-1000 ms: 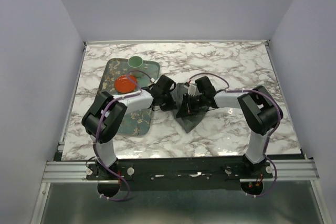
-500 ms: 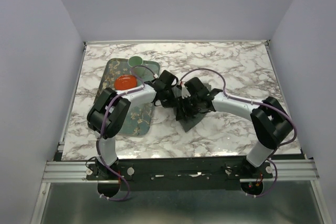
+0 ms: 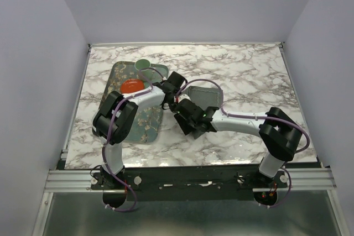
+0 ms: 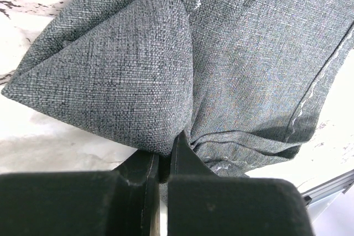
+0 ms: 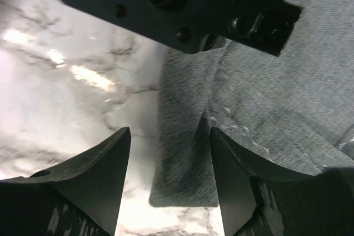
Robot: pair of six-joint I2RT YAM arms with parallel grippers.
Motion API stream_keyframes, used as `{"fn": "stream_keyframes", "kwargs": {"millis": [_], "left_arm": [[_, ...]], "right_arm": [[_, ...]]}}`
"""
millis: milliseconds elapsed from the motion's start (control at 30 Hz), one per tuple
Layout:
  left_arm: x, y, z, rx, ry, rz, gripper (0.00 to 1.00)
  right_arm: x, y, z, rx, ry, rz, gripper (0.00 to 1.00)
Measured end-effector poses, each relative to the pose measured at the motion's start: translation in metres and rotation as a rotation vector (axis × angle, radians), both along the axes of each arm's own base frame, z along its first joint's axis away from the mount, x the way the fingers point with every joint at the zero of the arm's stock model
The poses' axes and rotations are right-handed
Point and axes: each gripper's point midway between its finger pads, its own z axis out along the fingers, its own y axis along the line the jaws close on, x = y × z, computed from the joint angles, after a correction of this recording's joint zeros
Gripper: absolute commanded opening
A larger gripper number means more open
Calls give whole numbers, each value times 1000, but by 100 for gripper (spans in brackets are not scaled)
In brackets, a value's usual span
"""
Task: Fold the napkin, place the utensils inside, and roll it up
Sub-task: Roll the napkin with the utensil
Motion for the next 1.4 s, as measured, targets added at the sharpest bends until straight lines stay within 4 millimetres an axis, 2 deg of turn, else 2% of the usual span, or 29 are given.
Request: {"fn": "stream_keyframes", "kwargs": {"millis": [200,333,433,600,700,733,833,1100,1200,1233,1300,1333,1400], "left_arm": [[-2,-1,1,-13,16,-5,0],[-2,0,1,-22,25,-4,0],[-1,1,1,-27,34,-2,0],[2,2,1,-29,39,4,0],[2,1,1,-28,43,6,0],[2,1,1,-29,45,7,0],[3,1,0,-34,49,12,0],[6,-1,1,-28,24,-35,0],[6,-2,1,-26,10,-53,11],[7,-2,1,-25,3,-59,22],[8,-3,1,-26,-14,-75,33],[9,-3,1,-23,-25,-87,42],[10,-2,0,-21,-47,-108,48]], "right_arm": [[8,-7,-13,-83,-57,-24,59],[14,-8,-19,-112,-86,-39,47],[18,-8,-19,-124,-105,-49,42],[23,-8,-19,-136,-125,-62,46],[23,-9,-19,-145,-134,-60,27],[23,-9,-19,-145,-133,-61,14],[24,-8,-20,-144,-134,-58,1],[23,-7,-22,-107,-91,-28,0],[23,-7,-23,-54,-49,-24,1],[23,-8,-23,-33,-34,-24,0],[23,-8,-23,16,-7,-26,1],[22,-8,-23,43,13,-23,1],[22,-7,-22,79,42,-22,1]]}}
